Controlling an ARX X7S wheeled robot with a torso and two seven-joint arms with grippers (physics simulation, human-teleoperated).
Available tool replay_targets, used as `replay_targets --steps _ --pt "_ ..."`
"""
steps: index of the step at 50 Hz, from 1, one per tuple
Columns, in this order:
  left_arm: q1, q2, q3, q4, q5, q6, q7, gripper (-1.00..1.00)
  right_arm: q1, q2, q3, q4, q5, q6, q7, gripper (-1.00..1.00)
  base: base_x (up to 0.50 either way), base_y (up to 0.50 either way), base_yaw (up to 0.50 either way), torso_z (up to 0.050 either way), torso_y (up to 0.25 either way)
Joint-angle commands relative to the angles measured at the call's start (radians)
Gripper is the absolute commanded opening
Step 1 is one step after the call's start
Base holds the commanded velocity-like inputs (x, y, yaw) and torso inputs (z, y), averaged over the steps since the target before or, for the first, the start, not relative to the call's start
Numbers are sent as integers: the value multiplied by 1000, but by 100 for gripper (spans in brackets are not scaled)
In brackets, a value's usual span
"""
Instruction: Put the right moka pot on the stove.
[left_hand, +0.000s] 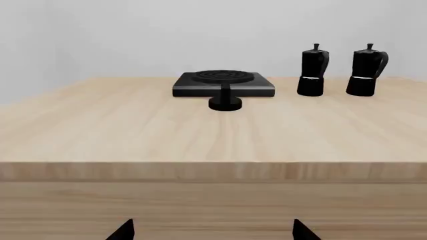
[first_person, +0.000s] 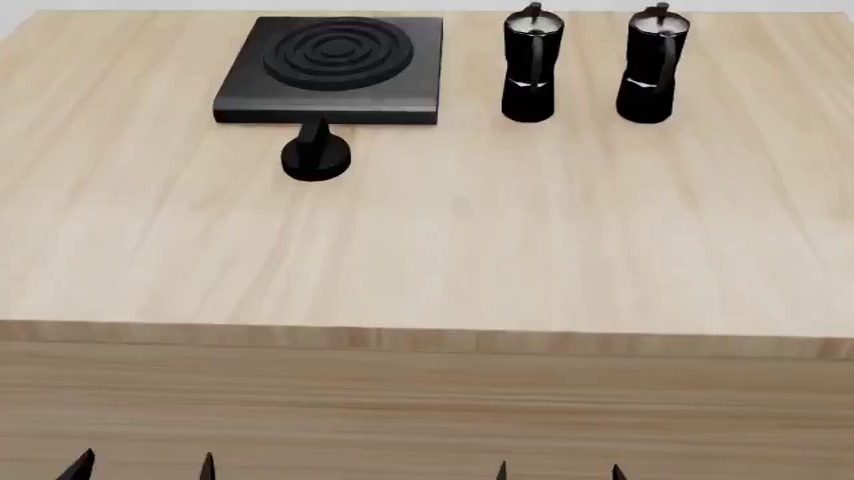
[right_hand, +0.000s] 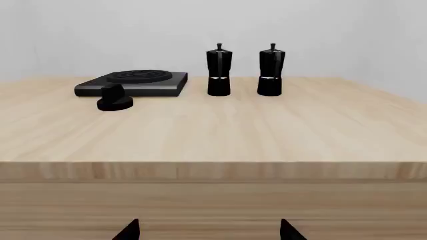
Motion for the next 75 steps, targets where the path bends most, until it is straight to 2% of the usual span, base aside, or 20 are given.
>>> replay_targets --steps 1,6,49,75 --pt "0 -10 11 0 -10 0 -11 100 0 9 -13 0 9 0 13 100 0 0 0 0 0" --pt "5 -25 26 -3 -39 32 -32 100 6 24 -34 -45 5 87 62 100 0 0 0 9 6" --pt "-1 -86 92 -9 -100 60 -136 100 14 91 -109 -26 62 57 145 100 0 0 0 50 47" --pt "0 -112 130 -19 -109 84 -175 100 24 116 -143 8 88 33 167 100 113 0 0 0 0"
